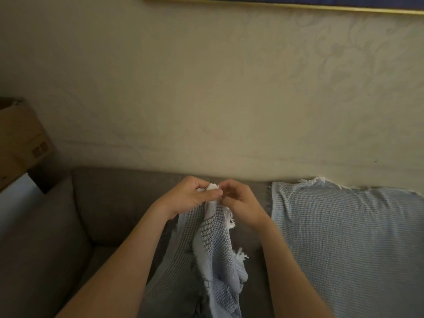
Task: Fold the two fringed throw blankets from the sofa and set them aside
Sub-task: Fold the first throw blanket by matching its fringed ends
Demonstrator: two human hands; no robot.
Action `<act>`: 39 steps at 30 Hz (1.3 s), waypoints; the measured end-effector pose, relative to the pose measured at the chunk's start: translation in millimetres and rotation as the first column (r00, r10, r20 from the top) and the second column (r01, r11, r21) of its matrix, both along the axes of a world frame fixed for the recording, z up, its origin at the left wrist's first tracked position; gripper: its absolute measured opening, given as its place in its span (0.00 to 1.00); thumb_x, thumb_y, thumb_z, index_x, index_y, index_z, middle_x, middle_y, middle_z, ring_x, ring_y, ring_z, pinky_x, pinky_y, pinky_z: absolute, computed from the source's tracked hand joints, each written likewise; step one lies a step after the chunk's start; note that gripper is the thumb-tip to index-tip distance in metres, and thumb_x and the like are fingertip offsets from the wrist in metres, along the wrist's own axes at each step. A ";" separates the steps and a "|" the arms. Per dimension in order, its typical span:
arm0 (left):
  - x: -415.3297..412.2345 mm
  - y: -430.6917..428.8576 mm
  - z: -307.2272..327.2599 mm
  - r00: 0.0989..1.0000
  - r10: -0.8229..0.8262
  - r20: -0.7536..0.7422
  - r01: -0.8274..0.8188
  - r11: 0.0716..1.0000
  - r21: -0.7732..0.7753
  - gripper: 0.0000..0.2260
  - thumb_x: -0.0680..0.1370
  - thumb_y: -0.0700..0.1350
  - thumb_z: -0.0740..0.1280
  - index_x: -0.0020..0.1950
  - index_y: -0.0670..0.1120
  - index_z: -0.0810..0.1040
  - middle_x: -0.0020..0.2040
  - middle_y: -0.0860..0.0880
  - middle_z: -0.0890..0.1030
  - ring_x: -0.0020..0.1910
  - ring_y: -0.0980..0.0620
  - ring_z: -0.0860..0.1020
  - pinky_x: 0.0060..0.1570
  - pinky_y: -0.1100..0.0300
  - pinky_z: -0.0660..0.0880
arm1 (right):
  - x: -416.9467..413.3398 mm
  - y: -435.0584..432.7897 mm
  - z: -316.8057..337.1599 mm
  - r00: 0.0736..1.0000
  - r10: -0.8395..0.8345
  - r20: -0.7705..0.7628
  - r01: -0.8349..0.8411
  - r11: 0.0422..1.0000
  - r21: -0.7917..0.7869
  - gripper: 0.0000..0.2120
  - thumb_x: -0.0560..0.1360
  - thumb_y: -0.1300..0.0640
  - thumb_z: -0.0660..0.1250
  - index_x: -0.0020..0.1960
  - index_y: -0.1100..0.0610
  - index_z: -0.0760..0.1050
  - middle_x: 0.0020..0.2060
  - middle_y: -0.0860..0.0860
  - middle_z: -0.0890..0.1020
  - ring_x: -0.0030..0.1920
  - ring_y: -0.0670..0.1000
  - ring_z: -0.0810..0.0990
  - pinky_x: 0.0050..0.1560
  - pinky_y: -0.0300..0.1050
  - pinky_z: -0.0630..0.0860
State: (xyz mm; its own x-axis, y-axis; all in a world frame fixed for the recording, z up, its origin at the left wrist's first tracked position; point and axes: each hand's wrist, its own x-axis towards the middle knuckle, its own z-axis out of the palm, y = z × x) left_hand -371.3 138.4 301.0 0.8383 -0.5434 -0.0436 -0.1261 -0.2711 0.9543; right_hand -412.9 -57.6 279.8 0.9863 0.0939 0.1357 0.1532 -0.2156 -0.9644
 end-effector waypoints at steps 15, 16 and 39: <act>1.3 4.5 -5.7 0.987 0.145 -0.062 -0.153 0.977 -0.151 0.11 0.83 0.50 0.71 0.55 0.43 0.87 0.53 0.44 0.88 0.52 0.53 0.85 0.56 0.56 0.80 | -5.3 7.1 14.1 0.970 0.153 -0.188 -0.166 0.985 -0.052 0.16 0.83 0.56 0.68 0.42 0.67 0.75 0.34 0.55 0.75 0.34 0.52 0.72 0.38 0.48 0.69; 2.0 5.4 -8.2 0.983 0.160 -0.086 -0.173 0.969 -0.176 0.11 0.83 0.47 0.71 0.58 0.42 0.86 0.55 0.43 0.88 0.55 0.50 0.85 0.57 0.57 0.80 | -5.6 6.9 14.6 0.978 0.140 -0.153 -0.155 0.984 -0.088 0.18 0.84 0.54 0.68 0.40 0.64 0.74 0.32 0.54 0.71 0.32 0.49 0.69 0.35 0.46 0.66; -7.2 -8.0 -7.4 0.878 0.232 -0.419 -0.384 0.864 -0.325 0.18 0.77 0.24 0.67 0.61 0.41 0.85 0.55 0.42 0.88 0.52 0.45 0.87 0.47 0.55 0.85 | -1.0 14.2 -0.3 0.990 -0.104 -0.096 0.131 0.934 0.333 0.12 0.77 0.69 0.74 0.60 0.61 0.82 0.52 0.58 0.89 0.52 0.57 0.88 0.53 0.53 0.83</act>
